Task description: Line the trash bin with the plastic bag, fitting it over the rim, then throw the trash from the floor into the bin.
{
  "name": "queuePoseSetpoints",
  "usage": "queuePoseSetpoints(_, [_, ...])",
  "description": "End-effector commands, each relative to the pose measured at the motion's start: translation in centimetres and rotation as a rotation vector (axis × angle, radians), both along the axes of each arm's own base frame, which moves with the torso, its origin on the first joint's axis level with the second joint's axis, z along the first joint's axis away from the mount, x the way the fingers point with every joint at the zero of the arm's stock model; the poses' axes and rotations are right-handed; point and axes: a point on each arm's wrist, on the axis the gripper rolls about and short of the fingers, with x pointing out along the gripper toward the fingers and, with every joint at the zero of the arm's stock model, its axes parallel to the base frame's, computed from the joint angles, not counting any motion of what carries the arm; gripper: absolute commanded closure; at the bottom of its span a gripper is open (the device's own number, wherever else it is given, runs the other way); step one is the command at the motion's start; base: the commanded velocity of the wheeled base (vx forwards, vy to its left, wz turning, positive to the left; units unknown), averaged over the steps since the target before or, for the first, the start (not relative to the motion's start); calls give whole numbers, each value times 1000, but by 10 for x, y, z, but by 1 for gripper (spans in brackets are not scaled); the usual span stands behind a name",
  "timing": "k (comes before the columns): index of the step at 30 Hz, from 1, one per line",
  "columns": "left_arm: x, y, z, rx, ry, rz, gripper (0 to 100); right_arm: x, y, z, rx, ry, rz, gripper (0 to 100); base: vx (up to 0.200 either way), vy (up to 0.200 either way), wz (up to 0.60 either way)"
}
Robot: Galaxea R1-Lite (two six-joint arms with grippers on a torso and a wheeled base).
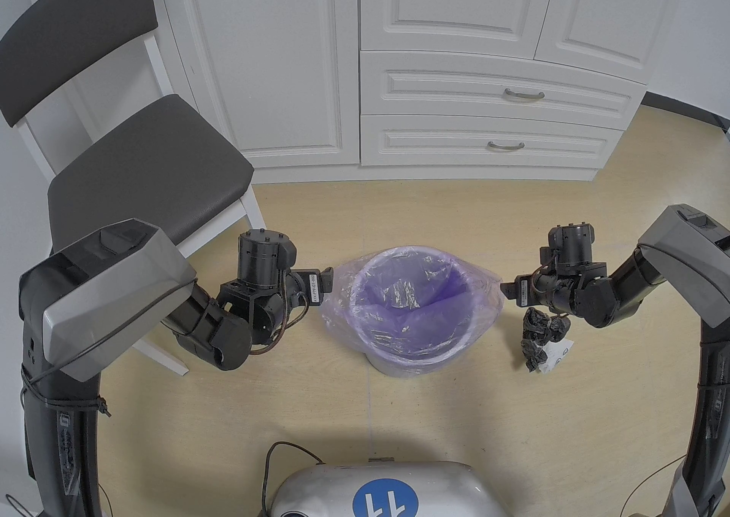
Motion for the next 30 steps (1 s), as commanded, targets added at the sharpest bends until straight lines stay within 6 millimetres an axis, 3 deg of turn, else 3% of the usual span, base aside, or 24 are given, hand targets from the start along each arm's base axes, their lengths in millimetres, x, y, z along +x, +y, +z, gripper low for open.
queuePoseSetpoints(1, [-2,0,1,1,-1,-2,0,4,1,-28,-21,62,9,0,0,0,0])
queuePoseSetpoints(20, [0,-2,-2,-4,-15,-6,0,9,13,-89,-65,177,49,0,0,0,0])
queuePoseSetpoints(30, [-1,-3,-4,-3,-12,-7,0,10,15,-94,-62,190,59,0,0,0,0])
